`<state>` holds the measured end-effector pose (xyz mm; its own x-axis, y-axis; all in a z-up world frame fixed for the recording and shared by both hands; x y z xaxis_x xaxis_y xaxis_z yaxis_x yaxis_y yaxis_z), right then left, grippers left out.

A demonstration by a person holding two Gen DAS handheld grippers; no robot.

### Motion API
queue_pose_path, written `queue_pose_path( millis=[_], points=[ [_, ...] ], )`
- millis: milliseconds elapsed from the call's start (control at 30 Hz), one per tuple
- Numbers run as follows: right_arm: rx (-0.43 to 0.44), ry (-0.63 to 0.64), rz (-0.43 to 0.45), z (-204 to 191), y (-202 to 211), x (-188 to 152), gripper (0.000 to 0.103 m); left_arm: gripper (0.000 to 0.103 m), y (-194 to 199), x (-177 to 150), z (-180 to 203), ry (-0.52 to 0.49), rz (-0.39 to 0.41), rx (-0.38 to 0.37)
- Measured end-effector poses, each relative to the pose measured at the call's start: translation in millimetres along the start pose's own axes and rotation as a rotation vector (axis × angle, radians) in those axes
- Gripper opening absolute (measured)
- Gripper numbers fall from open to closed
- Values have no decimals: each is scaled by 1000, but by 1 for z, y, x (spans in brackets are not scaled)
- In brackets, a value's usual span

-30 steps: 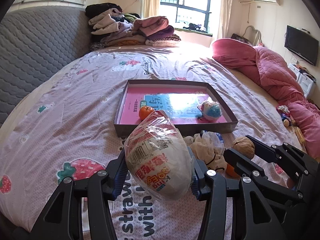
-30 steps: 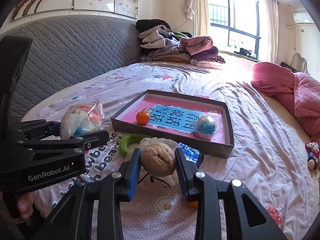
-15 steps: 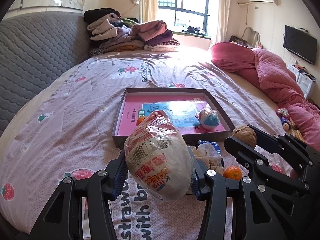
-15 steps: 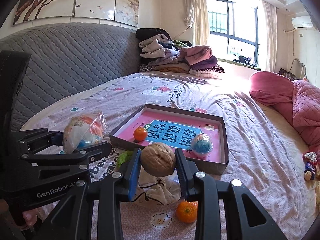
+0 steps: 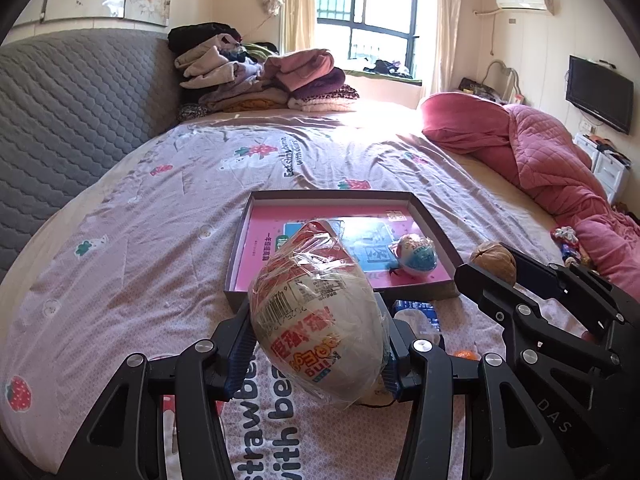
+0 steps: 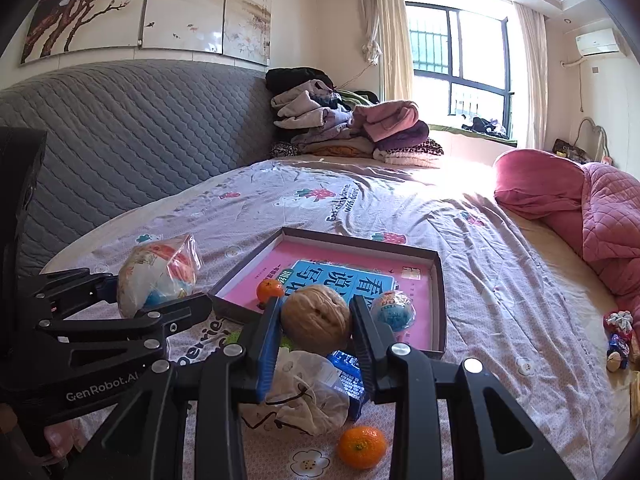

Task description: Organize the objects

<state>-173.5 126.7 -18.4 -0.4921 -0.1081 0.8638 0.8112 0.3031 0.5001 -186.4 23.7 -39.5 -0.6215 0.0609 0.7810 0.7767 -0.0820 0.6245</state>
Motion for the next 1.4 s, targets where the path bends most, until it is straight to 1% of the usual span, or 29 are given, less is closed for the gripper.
queue_pose_path(
  millis=[267, 467, 667, 867, 1100, 1400],
  points=[
    [-6, 3, 13, 4, -2, 8, 34, 54, -3, 8, -4, -8, 8, 7],
    [-17, 9, 15, 9, -10, 16, 34, 54, -9, 25, -7, -25, 21, 23],
    [-28, 6, 17, 24, -20, 26, 34, 54, -19, 41, -10, -29, 33, 31],
    [-31, 3, 4, 36, -37, 34, 34, 54, -38, 53, -10, -34, 32, 35],
    [-24, 19, -4, 38, -60, 41, 34, 54, -63, 69, -14, -43, 28, 55],
    [-10, 52, -51, 31, -98, 32, 34, 54, -107, 74, -23, -44, -22, 70]
  ],
)
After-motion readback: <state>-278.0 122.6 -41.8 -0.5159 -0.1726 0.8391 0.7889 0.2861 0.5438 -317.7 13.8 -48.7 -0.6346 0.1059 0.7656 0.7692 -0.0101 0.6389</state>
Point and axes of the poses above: each gripper's, at about its wrist camera, not at the fingertips, and y roughly against the way its jaws point, z to its right, x to its top, the point moved 10 cm from there along -y, roughly the way its jaws point, and after that the axes turned 4 degrees about -y, right-handed, at the moved point
